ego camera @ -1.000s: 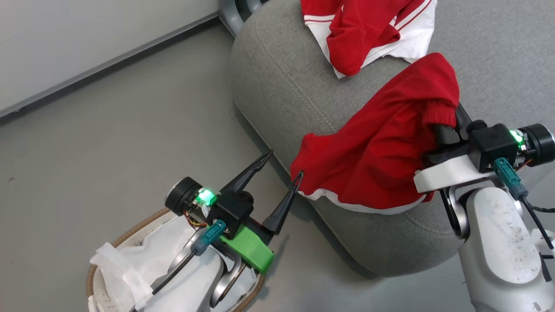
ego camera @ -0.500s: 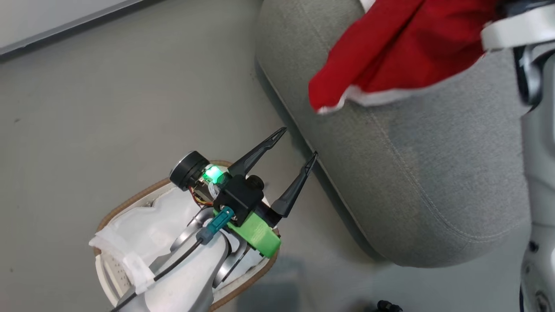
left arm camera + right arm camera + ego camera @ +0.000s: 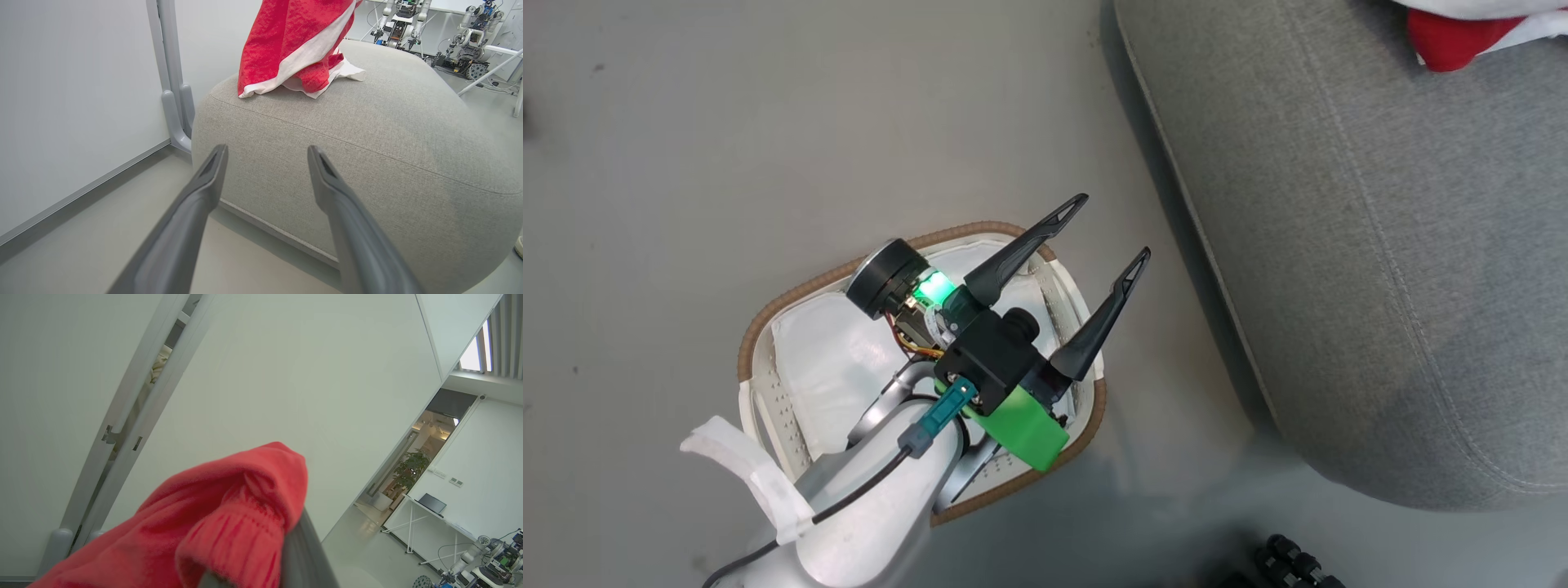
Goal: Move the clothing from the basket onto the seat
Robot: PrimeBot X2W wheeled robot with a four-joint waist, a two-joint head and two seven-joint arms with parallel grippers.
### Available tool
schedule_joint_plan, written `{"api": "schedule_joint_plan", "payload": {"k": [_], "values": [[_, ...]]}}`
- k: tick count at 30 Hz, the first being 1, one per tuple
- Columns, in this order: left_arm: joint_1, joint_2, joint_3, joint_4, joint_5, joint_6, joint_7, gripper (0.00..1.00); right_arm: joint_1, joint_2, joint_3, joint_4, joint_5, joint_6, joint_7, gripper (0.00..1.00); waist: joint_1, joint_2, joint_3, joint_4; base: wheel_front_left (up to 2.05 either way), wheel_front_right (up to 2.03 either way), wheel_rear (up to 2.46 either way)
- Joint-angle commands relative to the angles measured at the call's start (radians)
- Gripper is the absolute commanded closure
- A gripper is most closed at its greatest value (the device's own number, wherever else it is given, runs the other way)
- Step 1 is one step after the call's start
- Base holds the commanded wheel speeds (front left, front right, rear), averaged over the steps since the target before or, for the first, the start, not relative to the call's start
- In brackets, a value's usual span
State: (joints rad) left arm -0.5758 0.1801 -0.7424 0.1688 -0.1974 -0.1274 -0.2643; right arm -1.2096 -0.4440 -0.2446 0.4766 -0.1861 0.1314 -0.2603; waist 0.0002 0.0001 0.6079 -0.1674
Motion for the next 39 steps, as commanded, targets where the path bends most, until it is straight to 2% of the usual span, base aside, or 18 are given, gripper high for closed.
{"api": "schedule_joint_plan", "payload": {"k": [1, 7, 12, 18, 20, 21, 22, 30, 33, 39], "values": [[-0.024, -0.002, 0.002, -0.003, 0.006, 0.001, 0.0, 0.0, 0.042, 0.003, -0.023, 0.03, -0.011, -0.001, -0.002, 1.0, -0.0002, -0.0001, 0.078, 0.059, 0.0, 0.0, 0.0], [-0.042, -0.003, 0.004, -0.005, 0.02, 0.003, 0.0, 0.0, 0.164, 0.085, -0.113, 0.142, -0.046, -0.001, -0.005, 1.0, -0.0002, -0.0001, 0.113, 0.052, 0.0, 0.0, 0.0], [-0.035, 0.01, 0.013, 0.006, 0.018, 0.006, 0.0, 0.0, 0.26, 0.16, -0.095, 0.152, -0.076, -0.002, -0.006, 1.0, -0.0002, -0.0001, 0.115, 0.029, 0.0, 0.0, 0.0], [-0.021, 0.028, 0.024, 0.016, 0.016, 0.014, 0.0, 0.0, 0.315, 0.201, -0.059, 0.127, -0.07, -0.002, -0.005, 1.0, -0.0002, -0.0001, 0.099, -0.003, 0.0, 0.0, 0.0], [-0.017, 0.033, 0.028, 0.019, 0.01, 0.015, 0.0, 0.0, 0.33, 0.206, -0.049, 0.112, -0.062, -0.002, -0.005, 0.51, -0.0002, -0.0001, 0.09, -0.011, 0.0, 0.0, 0.0], [-0.014, 0.035, 0.034, 0.02, 0.007, 0.018, 0.0, 0.0, 0.34, 0.212, -0.043, 0.104, -0.058, -0.002, -0.005, 0.12, -0.0002, -0.0001, 0.082, -0.017, 0.0, 0.0, 0.0], [-0.011, 0.035, 0.039, 0.021, 0.002, 0.021, 0.0, 0.0, 0.349, 0.214, -0.039, 0.098, -0.055, -0.002, -0.005, 0.0, -0.0002, -0.0001, 0.076, -0.02, 0.0, 0.0, 0.0], [0.027, 0.016, 0.093, 0.026, -0.034, 0.049, 0.0, 0.0, 0.432, 0.225, 0.003, 0.071, -0.022, -0.002, -0.005, 0.0, -0.0002, -0.0001, -0.007, -0.042, 0.0, 0.0, 0.0], [0.054, -0.001, 0.132, 0.021, -0.055, 0.067, 0.0, 0.0, 0.466, 0.228, 0.023, 0.055, -0.011, -0.001, -0.005, 0.0, -0.0002, -0.0001, -0.051, -0.044, 0.0, 0.0, 0.0], [0.113, -0.034, 0.212, 0.039, -0.093, 0.073, 0.0, 0.0, 0.522, 0.218, 0.073, 0.022, 0.025, -0.002, -0.005, 0.0, -0.0002, -0.0001, -0.16, -0.032, 0.0, 0.0, 0.0]]}}
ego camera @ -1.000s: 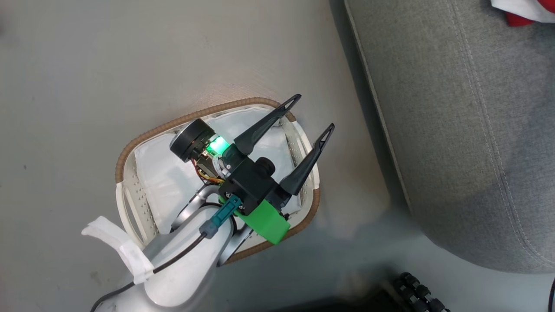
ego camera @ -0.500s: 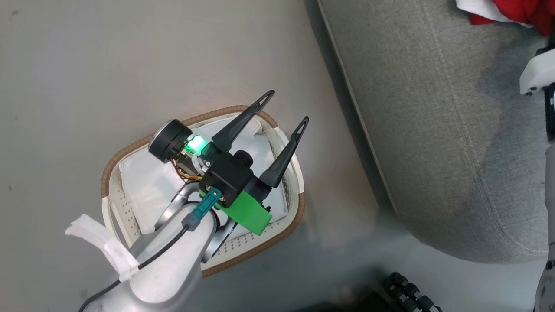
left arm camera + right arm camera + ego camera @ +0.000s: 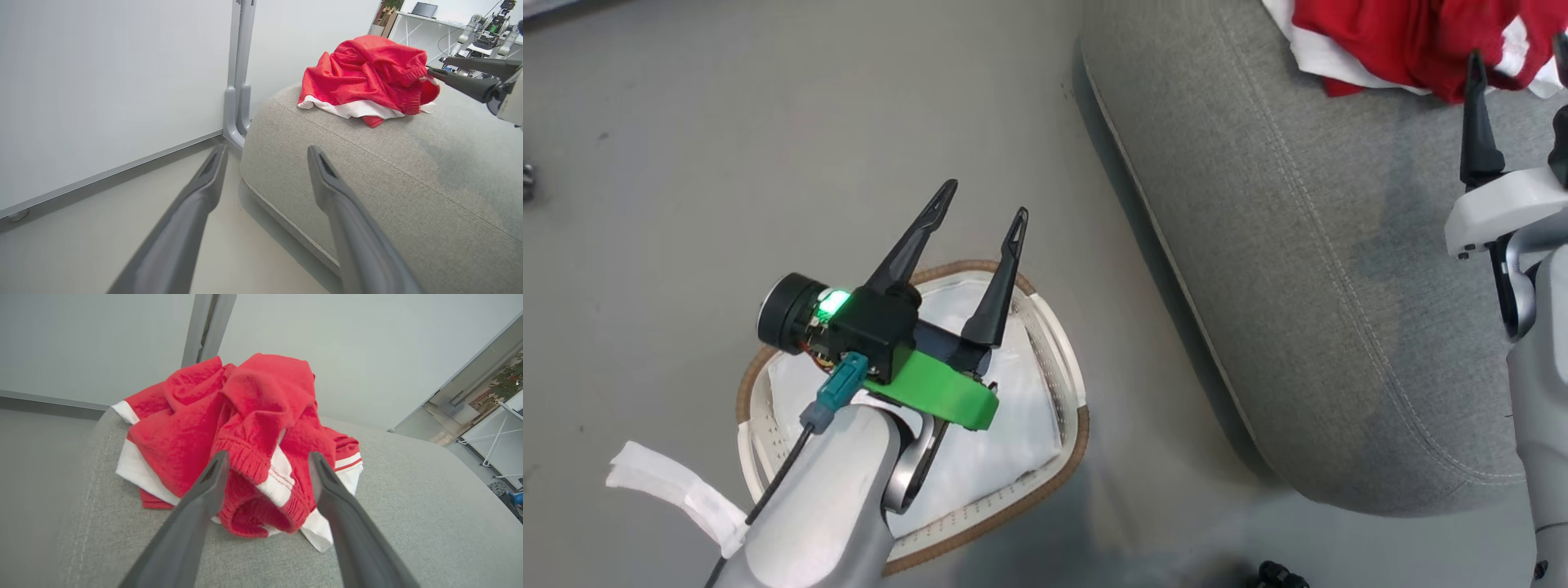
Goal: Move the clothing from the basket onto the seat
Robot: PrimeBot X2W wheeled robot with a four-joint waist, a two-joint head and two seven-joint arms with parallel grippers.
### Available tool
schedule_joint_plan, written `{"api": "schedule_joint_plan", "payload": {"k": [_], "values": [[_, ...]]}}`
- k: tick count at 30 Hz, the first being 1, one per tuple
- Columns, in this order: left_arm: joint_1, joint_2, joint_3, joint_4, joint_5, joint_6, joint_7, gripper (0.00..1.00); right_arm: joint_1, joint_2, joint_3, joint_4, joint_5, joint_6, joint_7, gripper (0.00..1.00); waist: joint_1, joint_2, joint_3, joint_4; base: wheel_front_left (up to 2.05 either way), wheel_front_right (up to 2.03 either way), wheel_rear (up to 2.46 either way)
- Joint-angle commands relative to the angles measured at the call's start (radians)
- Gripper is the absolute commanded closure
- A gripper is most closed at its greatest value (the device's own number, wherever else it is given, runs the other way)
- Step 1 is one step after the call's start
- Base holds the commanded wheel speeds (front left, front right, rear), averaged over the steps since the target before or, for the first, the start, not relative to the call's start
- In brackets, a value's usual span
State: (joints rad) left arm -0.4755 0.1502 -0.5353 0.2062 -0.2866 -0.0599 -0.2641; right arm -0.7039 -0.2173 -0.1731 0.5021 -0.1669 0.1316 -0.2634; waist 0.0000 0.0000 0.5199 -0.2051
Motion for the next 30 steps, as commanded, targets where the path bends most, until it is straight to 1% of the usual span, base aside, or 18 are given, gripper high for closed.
{"api": "schedule_joint_plan", "payload": {"k": [1, 6, 11, 17, 23, 26, 30], "values": [[0.025, -0.008, 0.015, 0.004, -0.005, 0.006, 0.0, 0.0, 0.022, -0.011, 0.009, -0.007, 0.012, -0.002, -0.002, 0.0, 0.0, 0.0, -0.09, 0.01, 0.0, 0.0, 0.0], [0.092, -0.033, 0.101, 0.001, -0.017, 0.013, 0.0, 0.0, 0.051, -0.013, 0.052, -0.035, 0.04, -0.002, -0.002, 0.0, 0.0, 0.0, -0.186, 0.045, 0.0, 0.0, 0.0], [0.167, -0.052, 0.199, -0.008, -0.021, 0.015, 0.0, 0.0, 0.082, 0.005, 0.079, -0.069, 0.077, -0.002, -0.002, 0.0, 0.0, 0.0, -0.265, 0.091, 0.0, 0.0, 0.0], [0.269, -0.066, 0.343, -0.026, -0.014, 0.012, 0.0, 0.0, 0.132, 0.068, 0.101, -0.092, 0.122, -0.002, -0.001, 0.0, 0.0, 0.0, -0.335, 0.141, 0.0, 0.0, 0.0], [0.358, -0.082, 0.46, -0.031, -0.002, 0.006, 0.0, 0.0, 0.202, 0.132, 0.147, -0.104, 0.167, -0.002, -0.001, 0.0, 0.0, 0.0, -0.374, 0.188, 0.0, 0.0, 0.0], [0.394, -0.091, 0.495, -0.028, -0.004, -0.001, 0.0, 0.0, 0.246, 0.153, 0.168, -0.113, 0.192, -0.002, -0.001, 0.0, 0.0, 0.0, -0.391, 0.211, 0.0, 0.0, 0.0], [0.45, -0.096, 0.52, -0.026, -0.01, -0.012, 0.0, 0.0, 0.319, 0.163, 0.184, -0.14, 0.217, -0.002, -0.001, 0.0, 0.0, 0.0, -0.417, 0.232, 0.0, 0.0, 0.0]]}}
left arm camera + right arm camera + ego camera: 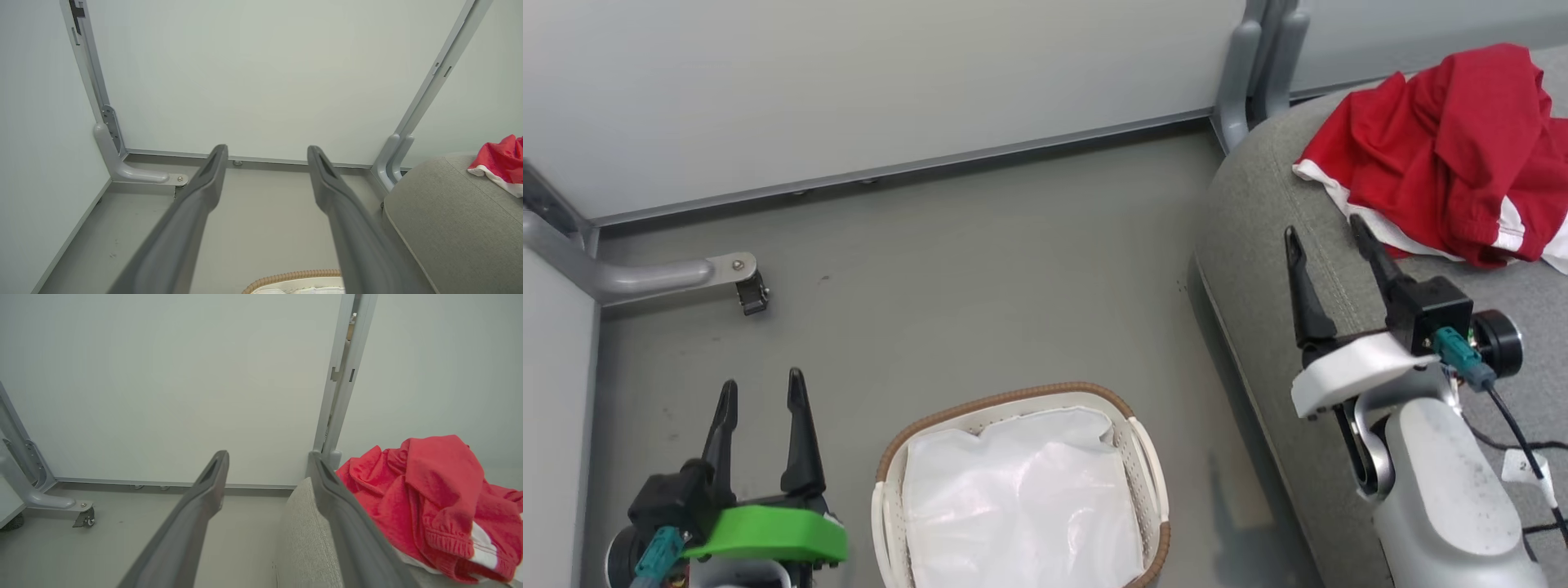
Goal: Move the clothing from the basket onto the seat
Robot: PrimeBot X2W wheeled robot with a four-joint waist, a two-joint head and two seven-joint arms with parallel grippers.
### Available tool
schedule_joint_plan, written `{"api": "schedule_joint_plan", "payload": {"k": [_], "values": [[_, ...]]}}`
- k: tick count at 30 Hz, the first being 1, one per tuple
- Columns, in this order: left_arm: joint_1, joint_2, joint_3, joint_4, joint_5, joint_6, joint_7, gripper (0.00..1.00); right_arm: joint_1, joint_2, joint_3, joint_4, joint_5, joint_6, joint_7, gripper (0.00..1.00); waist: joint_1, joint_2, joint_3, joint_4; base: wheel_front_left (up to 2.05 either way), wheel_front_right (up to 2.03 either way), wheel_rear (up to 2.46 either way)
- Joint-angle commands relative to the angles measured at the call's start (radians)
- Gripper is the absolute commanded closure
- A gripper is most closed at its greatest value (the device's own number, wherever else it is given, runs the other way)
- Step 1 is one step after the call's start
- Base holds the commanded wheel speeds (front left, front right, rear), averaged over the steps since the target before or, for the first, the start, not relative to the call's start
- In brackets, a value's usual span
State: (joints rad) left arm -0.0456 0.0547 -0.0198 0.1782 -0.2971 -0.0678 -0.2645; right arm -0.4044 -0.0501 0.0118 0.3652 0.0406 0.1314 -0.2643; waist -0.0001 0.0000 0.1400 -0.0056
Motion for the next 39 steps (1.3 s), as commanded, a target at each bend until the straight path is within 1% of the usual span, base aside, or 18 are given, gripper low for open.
{"api": "schedule_joint_plan", "payload": {"k": [1, 5, 9, 11, 14, 20, 25, 35, 39], "values": [[0.034, -0.002, 0.01, 0.006, 0.001, -0.005, 0.001, 0.0, 0.042, -0.003, 0.015, -0.007, 0.038, -0.001, 0.0, 0.0, 0.0001, 0.0, -0.045, 0.035, 0.0, 0.0, 0.0], [0.084, -0.004, 0.024, 0.016, -0.003, -0.011, 0.0, 0.0, 0.116, -0.003, 0.064, -0.019, 0.122, -0.001, 0.0, 0.0, 0.0001, 0.0, -0.072, 0.041, 0.0, 0.0, 0.0], [0.122, -0.004, 0.02, 0.022, -0.019, -0.009, 0.001, 0.0, 0.183, -0.003, 0.106, -0.035, 0.148, -0.001, 0.0, 0.0, 0.0001, 0.0, -0.093, 0.043, 0.0, 0.0, 0.0], [0.141, -0.004, 0.015, 0.021, -0.022, -0.003, 0.001, 0.0, 0.212, -0.003, 0.114, -0.048, 0.153, -0.001, 0.0, 0.0, 0.0001, 0.0, -0.103, 0.043, 0.0, 0.0, 0.0], [0.162, -0.004, 0.003, 0.02, -0.029, 0.001, 0.001, 0.0, 0.25, -0.002, 0.116, -0.072, 0.115, -0.001, 0.0, 0.0, 0.0001, 0.0, -0.117, 0.042, 0.0, 0.0, 0.0], [0.187, -0.004, -0.02, 0.014, -0.033, 0.009, 0.001, 0.0, 0.313, -0.002, 0.112, -0.111, 0.128, -0.001, 0.0, 0.0, 0.0001, 0.0, -0.131, 0.039, 0.0, 0.0, 0.0], [0.184, -0.004, -0.023, 0.014, -0.027, 0.017, 0.001, 0.0, 0.326, -0.002, 0.123, -0.112, 0.129, -0.001, 0.0, 0.0, 0.0001, 0.0, -0.135, 0.036, 0.0, 0.0, 0.0], [0.175, -0.004, -0.02, 0.018, -0.028, 0.013, 0.001, 0.0, 0.321, -0.002, 0.13, -0.102, 0.139, -0.001, 0.0, 0.0, 0.0001, 0.0, -0.138, 0.037, 0.0, 0.0, 0.0], [0.174, -0.004, -0.018, 0.022, -0.027, 0.005, 0.001, 0.0, 0.317, -0.002, 0.13, -0.099, 0.139, -0.001, 0.0, 0.0, 0.0001, 0.0, -0.138, 0.037, 0.0, 0.0, 0.0]]}}
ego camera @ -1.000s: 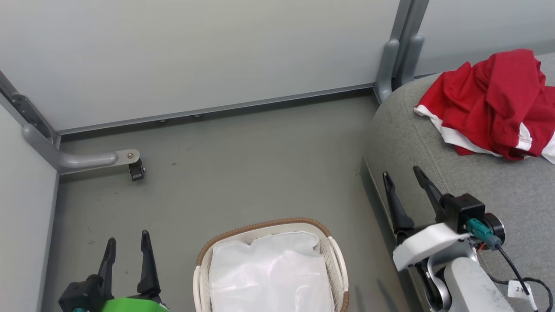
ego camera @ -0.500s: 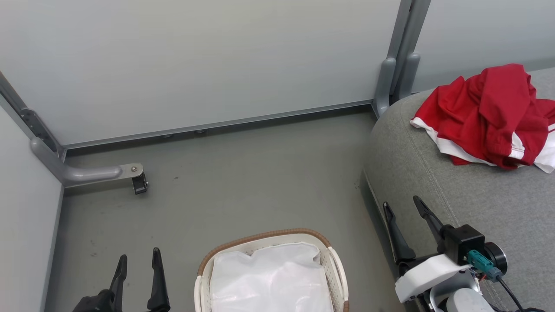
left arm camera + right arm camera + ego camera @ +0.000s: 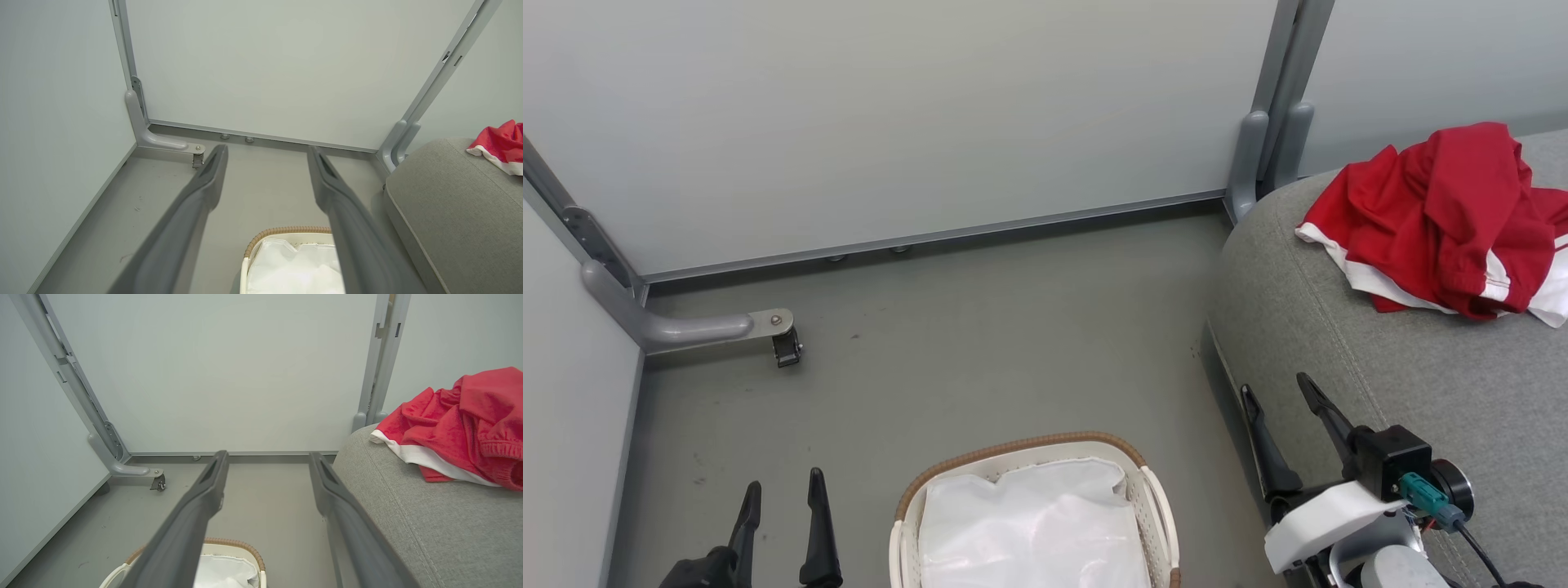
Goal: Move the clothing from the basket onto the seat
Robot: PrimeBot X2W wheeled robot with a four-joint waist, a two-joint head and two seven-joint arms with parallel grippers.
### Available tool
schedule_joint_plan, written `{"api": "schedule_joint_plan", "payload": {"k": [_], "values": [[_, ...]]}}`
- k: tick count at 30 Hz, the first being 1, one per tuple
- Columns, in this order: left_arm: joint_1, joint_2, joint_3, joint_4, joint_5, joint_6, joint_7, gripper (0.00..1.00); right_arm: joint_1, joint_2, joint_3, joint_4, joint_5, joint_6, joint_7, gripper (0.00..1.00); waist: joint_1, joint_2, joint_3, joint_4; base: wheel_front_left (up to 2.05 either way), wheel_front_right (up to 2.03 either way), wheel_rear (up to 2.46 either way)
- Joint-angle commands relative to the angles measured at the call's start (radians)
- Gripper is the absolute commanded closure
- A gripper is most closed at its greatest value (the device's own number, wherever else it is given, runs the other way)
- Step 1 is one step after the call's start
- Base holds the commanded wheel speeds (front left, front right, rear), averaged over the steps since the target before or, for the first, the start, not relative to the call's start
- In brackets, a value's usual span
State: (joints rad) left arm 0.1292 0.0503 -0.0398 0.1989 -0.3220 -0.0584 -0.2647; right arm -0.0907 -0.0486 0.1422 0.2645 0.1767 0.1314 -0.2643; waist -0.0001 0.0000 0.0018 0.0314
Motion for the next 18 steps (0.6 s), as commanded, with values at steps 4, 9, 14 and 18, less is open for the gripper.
{"api": "schedule_joint_plan", "payload": {"k": [4, 9, 14, 18], "values": [[0.0, -0.001, -0.001, 0.009, -0.003, -0.004, 0.001, 1.0, 0.002, 0.001, 0.0, 0.008, 0.002, 0.0, 0.0, 1.0, 0.0001, 0.0, 0.0, 0.0, 0.0, 0.0, 0.0], [-0.004, -0.004, 0.002, 0.042, -0.03, -0.006, 0.009, 1.0, 0.023, 0.003, -0.001, 0.035, 0.034, 0.0, 0.006, 1.0, 0.0001, 0.0, 0.0, 0.0, 0.0, 0.0, 0.0], [-0.021, -0.003, 0.013, 0.043, -0.116, -0.01, 0.035, 1.0, 0.02, -0.003, -0.012, 0.03, 0.136, 0.0, 0.026, 1.0, 0.0001, 0.0, 0.0, -0.001, 0.0, 0.0, 0.0], [-0.034, -0.003, 0.021, 0.043, -0.182, -0.014, 0.054, 1.0, 0.017, -0.007, -0.021, 0.027, 0.214, 0.0, 0.042, 1.0, 0.0001, 0.0, 0.0, -0.002, 0.0, 0.0, 0.0]]}}
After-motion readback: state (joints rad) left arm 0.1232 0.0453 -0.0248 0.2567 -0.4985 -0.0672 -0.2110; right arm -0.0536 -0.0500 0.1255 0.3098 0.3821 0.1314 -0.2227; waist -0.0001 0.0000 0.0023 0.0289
